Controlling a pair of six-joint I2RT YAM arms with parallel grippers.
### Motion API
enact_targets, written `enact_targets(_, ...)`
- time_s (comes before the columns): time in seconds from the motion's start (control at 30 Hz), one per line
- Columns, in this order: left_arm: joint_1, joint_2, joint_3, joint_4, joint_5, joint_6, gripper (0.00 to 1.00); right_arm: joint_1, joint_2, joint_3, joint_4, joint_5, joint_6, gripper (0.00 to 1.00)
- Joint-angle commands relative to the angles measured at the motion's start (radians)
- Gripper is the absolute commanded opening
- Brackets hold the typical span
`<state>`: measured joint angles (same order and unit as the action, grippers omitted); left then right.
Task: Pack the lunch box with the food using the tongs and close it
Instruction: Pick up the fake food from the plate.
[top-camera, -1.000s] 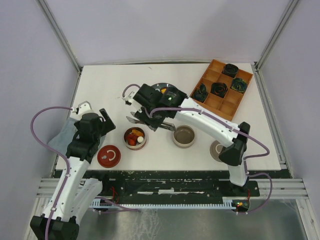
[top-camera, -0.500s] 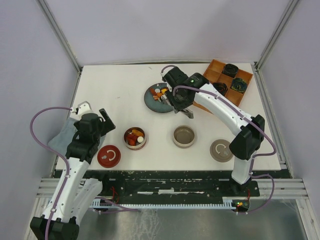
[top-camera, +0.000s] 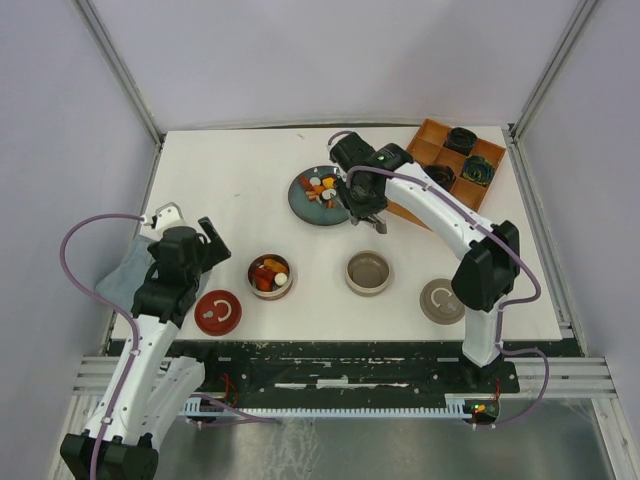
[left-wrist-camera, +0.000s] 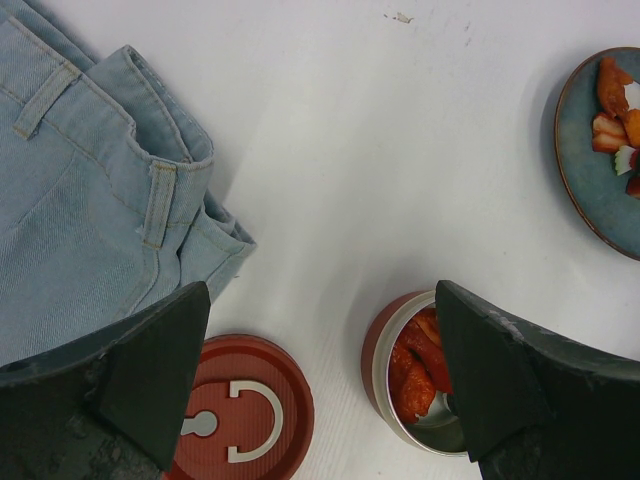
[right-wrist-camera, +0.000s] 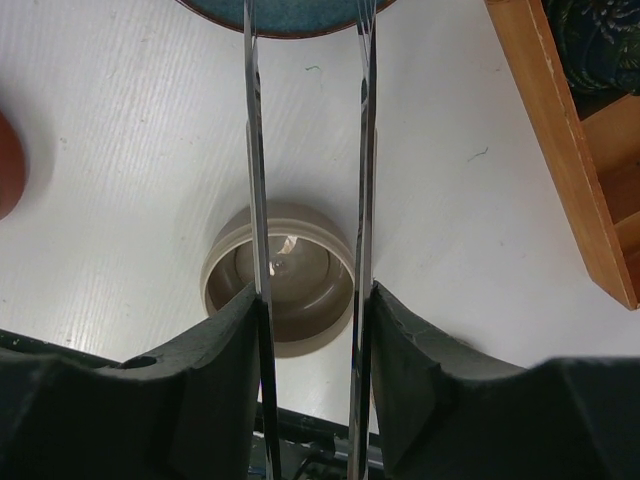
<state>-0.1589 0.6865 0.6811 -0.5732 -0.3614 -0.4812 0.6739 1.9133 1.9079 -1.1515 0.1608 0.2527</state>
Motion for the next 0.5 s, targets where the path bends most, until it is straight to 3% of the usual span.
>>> enact_targets(0.0,0.004,-0.005,0.005,0.040,-0.011,0.004,1.00,-0.018,0.030,0.047,0.036,0.032,-0.007,0.51)
enact_targets(0.47,0.003,-0.005,0.005,0.040,-0.011,0.004,1.00,-0.029,0.179,0.165,0.019,-0.053,-0.030,0.54)
